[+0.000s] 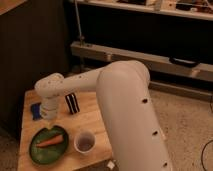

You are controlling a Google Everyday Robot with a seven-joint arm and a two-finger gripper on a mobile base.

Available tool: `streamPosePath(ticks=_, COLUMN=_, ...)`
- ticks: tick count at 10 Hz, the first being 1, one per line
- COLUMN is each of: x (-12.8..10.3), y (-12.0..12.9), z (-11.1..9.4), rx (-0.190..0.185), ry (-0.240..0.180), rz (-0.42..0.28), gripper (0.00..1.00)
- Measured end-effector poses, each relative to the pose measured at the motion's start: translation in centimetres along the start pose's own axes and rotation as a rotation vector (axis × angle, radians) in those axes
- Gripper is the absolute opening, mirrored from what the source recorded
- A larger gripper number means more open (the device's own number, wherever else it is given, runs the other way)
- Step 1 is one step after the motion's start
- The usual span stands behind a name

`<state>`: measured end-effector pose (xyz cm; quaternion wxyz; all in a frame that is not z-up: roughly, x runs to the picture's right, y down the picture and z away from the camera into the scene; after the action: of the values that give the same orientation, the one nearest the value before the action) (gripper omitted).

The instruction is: Knock the eraser over

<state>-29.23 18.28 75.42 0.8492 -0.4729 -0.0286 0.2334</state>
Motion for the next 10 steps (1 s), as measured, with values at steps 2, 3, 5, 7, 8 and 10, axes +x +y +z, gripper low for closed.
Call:
streamPosePath(ticks=2, x=0.5, y=-2.3, z=0.9, rx=-0.028, ry=-0.028, rz=0.037, gripper=0.0)
streamPosePath(ticks=3, x=0.6, y=-2.9, z=0.9, rx=-0.036, ry=-0.05, rz=0.046, gripper=0.0)
streamPosePath(ticks=5, x=-0.2, y=-3.1, z=-0.5, rx=-0.044, ry=-0.085, rz=0.057, gripper=0.0)
streamPosePath(ticks=7, x=-0.6, y=-5.1, z=-3.4, rx=-0.041, ry=-0.103, rz=0.088, gripper=0.0)
streamPosePath(ticks=8, x=-0.9, y=-6.5, z=-4.3, rx=-0.031, ry=-0.101, rz=0.106, gripper=0.0)
streamPosePath(ticks=10, x=-1.6, y=-8.6, z=-4.3, rx=-0.02, ry=-0.102, rz=0.137, gripper=0.0)
